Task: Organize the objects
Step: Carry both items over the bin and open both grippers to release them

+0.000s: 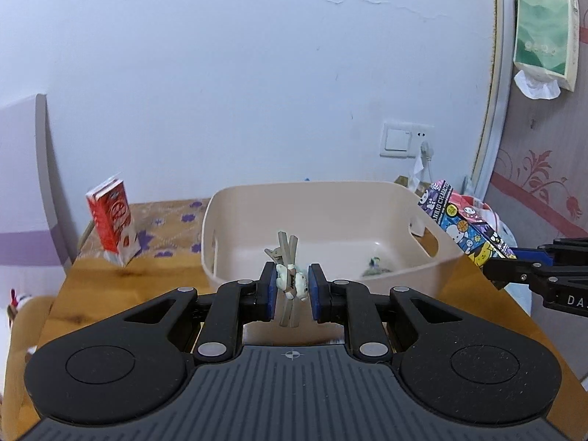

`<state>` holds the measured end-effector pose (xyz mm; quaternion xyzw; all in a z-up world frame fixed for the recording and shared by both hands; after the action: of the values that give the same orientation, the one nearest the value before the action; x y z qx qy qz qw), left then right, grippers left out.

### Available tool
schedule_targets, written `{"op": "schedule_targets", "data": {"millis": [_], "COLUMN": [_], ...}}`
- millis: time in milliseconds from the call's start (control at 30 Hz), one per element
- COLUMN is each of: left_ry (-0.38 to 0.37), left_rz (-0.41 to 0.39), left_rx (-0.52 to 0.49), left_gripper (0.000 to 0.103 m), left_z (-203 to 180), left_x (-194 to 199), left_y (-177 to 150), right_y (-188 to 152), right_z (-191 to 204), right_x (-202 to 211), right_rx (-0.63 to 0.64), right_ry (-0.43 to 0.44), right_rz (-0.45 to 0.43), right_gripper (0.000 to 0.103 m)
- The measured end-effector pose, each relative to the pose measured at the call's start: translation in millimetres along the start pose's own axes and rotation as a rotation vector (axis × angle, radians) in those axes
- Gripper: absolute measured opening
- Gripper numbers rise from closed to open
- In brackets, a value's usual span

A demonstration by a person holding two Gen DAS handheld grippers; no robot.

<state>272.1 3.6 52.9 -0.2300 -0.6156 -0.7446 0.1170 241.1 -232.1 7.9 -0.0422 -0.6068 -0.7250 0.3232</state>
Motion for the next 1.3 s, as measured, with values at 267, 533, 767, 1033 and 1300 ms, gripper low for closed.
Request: {"op": "schedule_targets", "data": {"millis": [267, 533, 767, 1033, 1300], "left_ry": [0.018, 0.02, 0.03, 0.018, 0.034], "left_rz": [0.019, 0.045, 0.122, 0.216, 0.197], "left_rx": [-0.016, -0.017, -0.017, -0.001, -0.013], "left_gripper": [0.018, 0.018, 0.018, 0.018, 0.071], "left_z": [-3, -8, -10, -8, -5], "left_x": [-42, -84, -119, -143, -124], "left_y": [14, 20, 13, -4, 5], "right_y": [12, 22, 23, 18, 16], "right_z": [-8, -11, -14, -14, -9], "right_x": [-25, -53, -80, -98, -94], "right_rx": [-0.046, -0.067, -0.076, -0.049, -0.018], "right_ry": [-0.035, -0.066, -0.105, -0.157, -0.173], "right_rz": [-0.001, 0.021, 0.062, 0.107, 0.095], "right_gripper": [0.022, 0.022, 0.022, 0.022, 0.036]}}
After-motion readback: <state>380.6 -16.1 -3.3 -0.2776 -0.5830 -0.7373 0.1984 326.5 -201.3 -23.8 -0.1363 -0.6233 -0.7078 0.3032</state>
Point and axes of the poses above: each gripper's, at about its wrist camera, not at the fingertips, and x roughly against the way its jaws point, z to its left, y to its top, the point moved 7 cm from there along -x, roughly the way its jaws point, and after that the axes turned 11 degrees about -x, right-handed, at the moved point
